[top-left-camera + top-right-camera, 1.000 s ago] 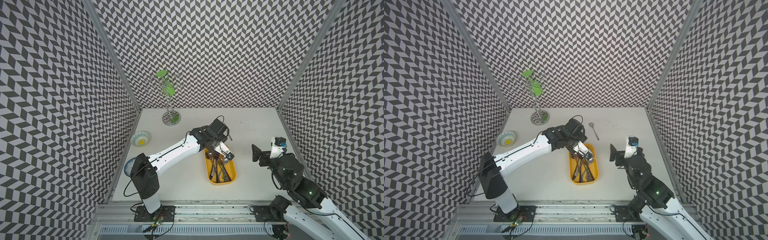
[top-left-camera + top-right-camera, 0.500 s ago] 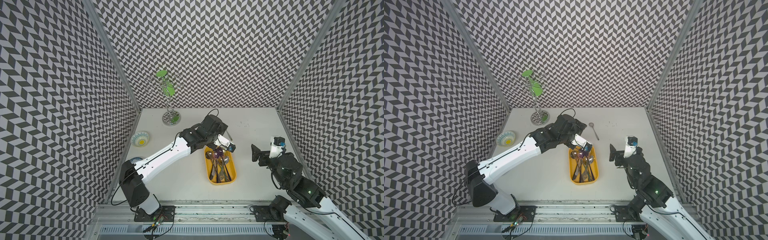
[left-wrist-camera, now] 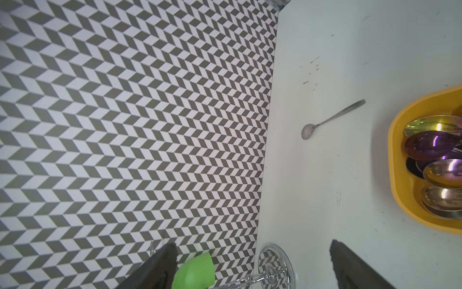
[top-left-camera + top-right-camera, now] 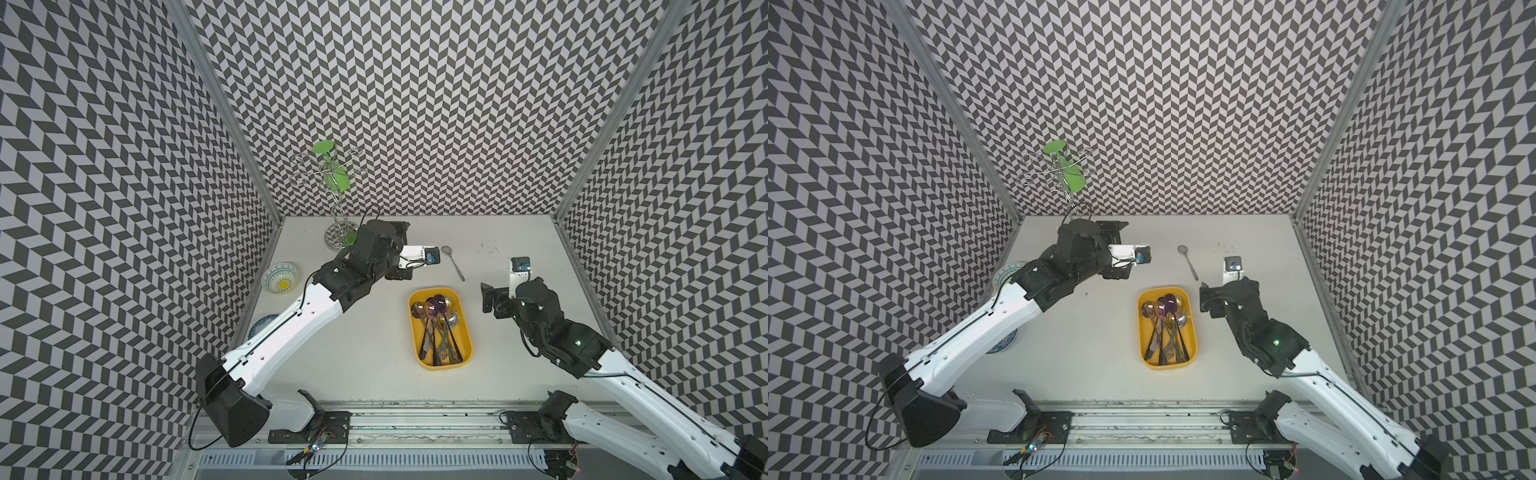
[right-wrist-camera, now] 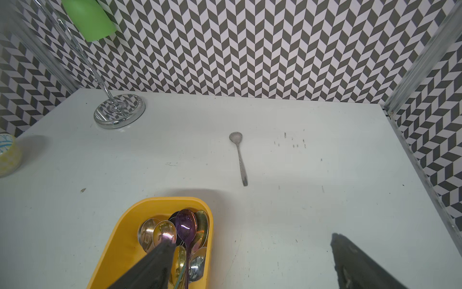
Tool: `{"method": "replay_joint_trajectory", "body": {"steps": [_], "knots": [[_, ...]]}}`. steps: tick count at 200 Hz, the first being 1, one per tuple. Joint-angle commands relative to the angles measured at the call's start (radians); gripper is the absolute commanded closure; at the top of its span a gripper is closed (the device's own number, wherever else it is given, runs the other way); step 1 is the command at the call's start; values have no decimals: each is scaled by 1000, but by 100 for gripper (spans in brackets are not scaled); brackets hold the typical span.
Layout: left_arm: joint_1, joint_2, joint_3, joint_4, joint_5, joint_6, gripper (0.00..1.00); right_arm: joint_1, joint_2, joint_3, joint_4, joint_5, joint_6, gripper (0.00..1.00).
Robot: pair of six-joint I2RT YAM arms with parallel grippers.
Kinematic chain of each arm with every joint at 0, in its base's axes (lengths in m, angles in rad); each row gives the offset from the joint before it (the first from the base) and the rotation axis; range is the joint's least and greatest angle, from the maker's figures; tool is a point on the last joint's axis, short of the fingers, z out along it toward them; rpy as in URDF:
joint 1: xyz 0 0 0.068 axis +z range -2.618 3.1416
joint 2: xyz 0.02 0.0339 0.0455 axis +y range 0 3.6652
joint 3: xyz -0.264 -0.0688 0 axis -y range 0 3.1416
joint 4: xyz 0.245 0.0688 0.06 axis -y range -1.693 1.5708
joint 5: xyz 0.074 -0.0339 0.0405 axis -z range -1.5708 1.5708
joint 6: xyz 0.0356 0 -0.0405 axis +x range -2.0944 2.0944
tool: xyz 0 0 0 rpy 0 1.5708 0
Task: Put the spoon into the storage box
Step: Pick up the spoon from the center of the board.
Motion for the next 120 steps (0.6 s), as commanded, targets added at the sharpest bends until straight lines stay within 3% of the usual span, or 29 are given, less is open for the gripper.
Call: {"method": "replay_joint_trajectory", "body": {"steps": [1,47,85,120], "knots": [[22,-70,-16,20,24,-188,0,-27,103,80,36,-64,18,1],[109,-173,-97,20,103,-414,0,-96,386,257,2,-190,44,2],[207,-239,-170,37,169,-590,0,-126,563,380,-5,-211,38,3],[255,-309,-295,65,181,-648,1,-156,699,467,3,-250,23,7]]}}
